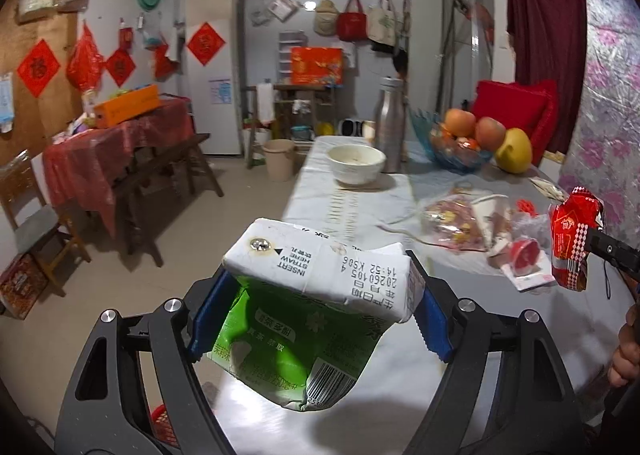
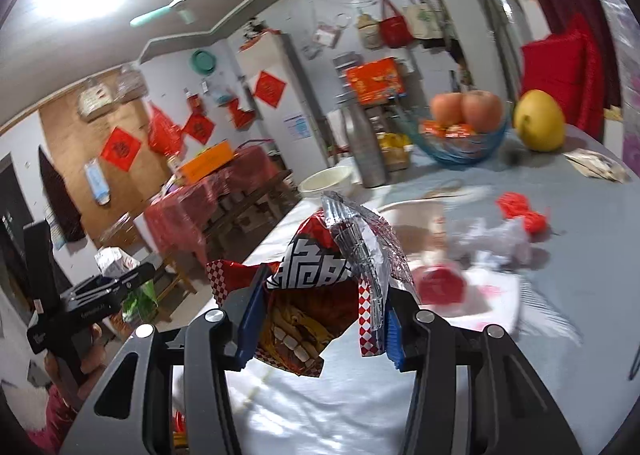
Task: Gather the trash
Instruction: 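Carry the carton and snack bag over the red wastebasket and open both tools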
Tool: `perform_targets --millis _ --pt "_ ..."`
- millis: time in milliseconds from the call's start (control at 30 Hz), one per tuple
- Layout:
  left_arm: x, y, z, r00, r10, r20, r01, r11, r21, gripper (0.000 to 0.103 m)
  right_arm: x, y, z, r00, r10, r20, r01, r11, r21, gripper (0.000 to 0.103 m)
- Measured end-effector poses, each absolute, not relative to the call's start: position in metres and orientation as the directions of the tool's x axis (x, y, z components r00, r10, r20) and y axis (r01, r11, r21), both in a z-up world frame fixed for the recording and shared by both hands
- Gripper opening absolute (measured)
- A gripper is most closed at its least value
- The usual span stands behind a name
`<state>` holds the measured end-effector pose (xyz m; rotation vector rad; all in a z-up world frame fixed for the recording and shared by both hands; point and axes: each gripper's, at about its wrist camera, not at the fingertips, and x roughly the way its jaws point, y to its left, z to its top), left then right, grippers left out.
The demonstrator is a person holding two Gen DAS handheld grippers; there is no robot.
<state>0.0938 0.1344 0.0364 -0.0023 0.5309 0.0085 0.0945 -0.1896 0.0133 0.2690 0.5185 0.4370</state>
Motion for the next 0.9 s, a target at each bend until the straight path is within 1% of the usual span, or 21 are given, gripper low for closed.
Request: perform_targets --millis 167,300,433,533,767,900 --pt "0.071 0.173 0.043 0.863 0.07 -0.5 -0.068 0.997 0.021 0.076 0.087 -0.152 0.023 0.748 0.513 -0.422 -0.399 0.855 0.331 0.05" --pt "0.049 0.206 0.038 0.845 0.157 -0.512 -0.139 0.988 0.073 0.076 0.083 -0.121 0.029 0.719 0.543 -0.434 -0.45 0.839 0.305 0.05" --pt "0.032 0.243 0.02 0.799 0.201 -0.567 -0.194 0.978 0.073 0.076 0.08 -0.087 0.03 0.679 0.571 -0.462 -0.498 0.82 0.281 0.05" --pt "0.02 0.271 -0.003 0.753 0.232 -0.616 -0.233 0.969 0.081 0.074 0.078 -0.063 0.029 0.648 0.587 -0.485 -0.528 0.805 0.27 0.05" --pt "0.017 0.324 -0.052 0.656 0.235 -0.717 -0.302 0.953 0.036 0.073 0.068 -0.009 0.024 0.579 0.609 -0.543 -0.592 0.771 0.234 0.05" --pt "0.006 0.34 -0.057 0.649 0.268 -0.712 -0.332 0.942 0.051 0.073 0.064 0.022 0.017 0.531 0.613 -0.584 -0.631 0.747 0.211 0.05"
